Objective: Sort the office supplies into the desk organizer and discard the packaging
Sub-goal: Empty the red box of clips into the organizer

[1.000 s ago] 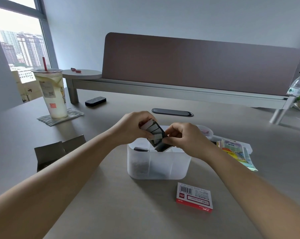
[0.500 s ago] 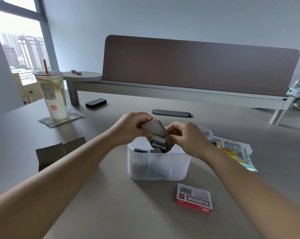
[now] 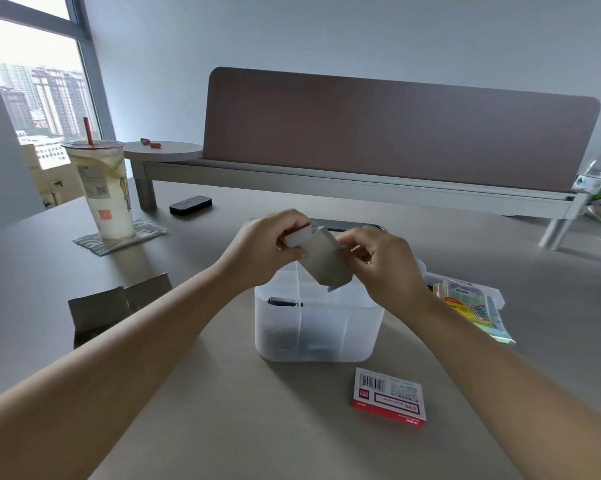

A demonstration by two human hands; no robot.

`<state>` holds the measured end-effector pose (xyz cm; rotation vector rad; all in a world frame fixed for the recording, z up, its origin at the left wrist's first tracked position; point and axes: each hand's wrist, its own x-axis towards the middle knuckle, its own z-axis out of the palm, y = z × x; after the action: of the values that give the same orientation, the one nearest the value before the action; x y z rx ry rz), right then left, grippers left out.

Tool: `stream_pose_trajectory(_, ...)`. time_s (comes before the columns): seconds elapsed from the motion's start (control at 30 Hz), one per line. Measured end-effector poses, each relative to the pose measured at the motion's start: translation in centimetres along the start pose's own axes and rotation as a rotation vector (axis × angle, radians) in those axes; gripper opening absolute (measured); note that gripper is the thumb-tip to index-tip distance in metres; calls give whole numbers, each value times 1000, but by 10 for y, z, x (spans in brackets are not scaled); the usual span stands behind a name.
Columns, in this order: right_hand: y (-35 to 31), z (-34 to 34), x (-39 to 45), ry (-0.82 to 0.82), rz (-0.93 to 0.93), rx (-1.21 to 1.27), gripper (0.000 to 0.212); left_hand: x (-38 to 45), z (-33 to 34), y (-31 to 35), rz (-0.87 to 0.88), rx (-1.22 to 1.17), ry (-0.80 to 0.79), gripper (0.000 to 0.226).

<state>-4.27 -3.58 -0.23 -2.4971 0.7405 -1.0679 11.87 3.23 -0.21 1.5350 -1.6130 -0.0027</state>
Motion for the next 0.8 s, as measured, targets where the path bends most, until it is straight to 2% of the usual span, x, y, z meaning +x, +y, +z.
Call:
stream_pose_trajectory(0.2, -2, 1, 6, -44, 137, 171, 21, -9, -5, 5, -35, -86, -131, 70)
stream_pose_trajectory(0.27, -6, 1, 10, -66, 172, 242, 22, -12, -9, 7, -43, -76, -162, 75)
stream_pose_trajectory(0.43, -20, 6, 15, -125, 149, 299, 20, -23, -24, 7, -48, 14, -169, 73)
stream_pose_trajectory(0.6, -32, 16, 16, -157, 151, 366, 11, -46, -46, 3, -97, -5, -24, 61)
stream_pose_trajectory(0.7, -36, 23, 12, -148, 160, 423, 10, -71, -65, -4, -207, -7, 71, 48)
stream_pose_trajectory(0.8, -36, 31, 6, -210, 136, 308, 11, -101, -78, -16, -331, -16, 102, 41)
